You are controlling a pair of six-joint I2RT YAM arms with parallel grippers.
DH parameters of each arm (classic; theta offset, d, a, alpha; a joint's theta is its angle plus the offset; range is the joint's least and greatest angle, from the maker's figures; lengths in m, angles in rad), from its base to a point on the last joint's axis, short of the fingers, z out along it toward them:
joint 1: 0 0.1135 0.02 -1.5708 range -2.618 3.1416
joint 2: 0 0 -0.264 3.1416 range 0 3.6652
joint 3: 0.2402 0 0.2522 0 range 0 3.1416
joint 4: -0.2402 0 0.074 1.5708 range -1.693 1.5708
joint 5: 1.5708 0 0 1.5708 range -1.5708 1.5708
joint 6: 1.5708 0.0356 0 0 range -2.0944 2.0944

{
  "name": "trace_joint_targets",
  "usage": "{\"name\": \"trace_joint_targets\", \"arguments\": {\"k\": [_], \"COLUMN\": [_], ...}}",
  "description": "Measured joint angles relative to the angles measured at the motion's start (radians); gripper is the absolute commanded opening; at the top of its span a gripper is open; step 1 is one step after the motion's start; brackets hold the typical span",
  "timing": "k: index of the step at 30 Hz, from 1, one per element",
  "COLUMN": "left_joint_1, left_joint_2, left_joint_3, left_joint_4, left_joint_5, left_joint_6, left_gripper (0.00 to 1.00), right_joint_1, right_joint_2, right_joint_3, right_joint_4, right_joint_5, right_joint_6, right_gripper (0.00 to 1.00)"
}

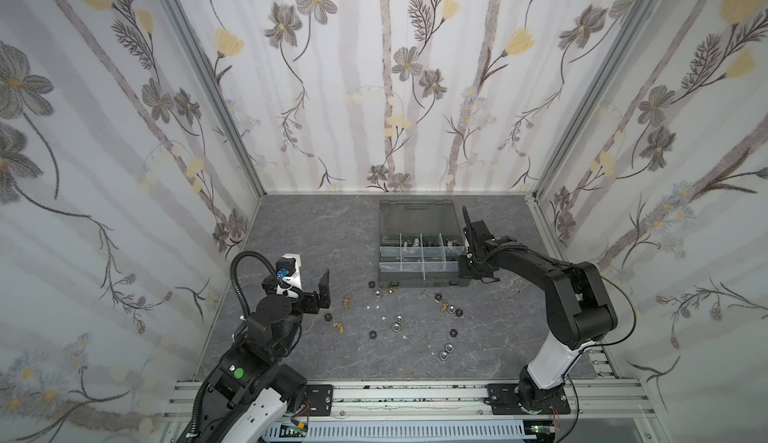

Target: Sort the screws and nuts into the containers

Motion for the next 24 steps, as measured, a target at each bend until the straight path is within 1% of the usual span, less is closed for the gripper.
{"name": "trace_joint_targets", "arguments": {"k": [5,8,10,12,13,14,17,19,21,23,24], "left_joint_1": [0.023,0.066,0.106,0.155,0.183,0.209,0.267,0.296,0.319,0.335,0.341], "left_joint_2": [0.153,0.261,0.326,0.400,0.446,0.494,0.638,0.720,0.788,0.851,0.878], "left_joint_3": [-0.014,0.020,0.050,0.086,0.108,0.131,0.200,0.238,0.278,0.320,0.340], "left_joint_4": [0.206,0.318,0.386,0.462,0.498,0.530,0.623,0.671,0.724,0.760,0.773], "left_joint_5": [-0.064,-0.071,-0.064,-0.048,-0.031,-0.011,0.061,0.089,0.127,0.149,0.162], "left_joint_6": [0.111,0.156,0.177,0.191,0.199,0.208,0.227,0.234,0.239,0.241,0.243], "left_gripper": [1.00,1.00,1.00,1.00,1.00,1.00,1.00,1.00,1.00,1.00,1.00], "right_joint_1": [0.001,0.000,0.000,-0.002,-0.004,-0.007,-0.018,-0.016,-0.018,-0.019,-0.019], "right_joint_2": [-0.068,-0.067,-0.062,-0.050,-0.043,-0.036,-0.039,-0.057,-0.078,-0.092,-0.097], "right_joint_3": [-0.143,-0.160,-0.160,-0.161,-0.164,-0.173,-0.203,-0.222,-0.233,-0.238,-0.238], "right_joint_4": [0.067,0.093,0.097,0.100,0.109,0.132,0.211,0.250,0.280,0.291,0.291], "right_joint_5": [0.003,0.007,0.013,0.013,0.013,0.009,0.029,0.027,-0.005,-0.036,-0.052], "right_joint_6": [0.078,0.096,0.102,0.111,0.126,0.151,0.185,0.188,0.183,0.176,0.176], "right_gripper": [0.02,0.03,0.07,0.14,0.19,0.26,0.37,0.47,0.54,0.66,0.69]}}
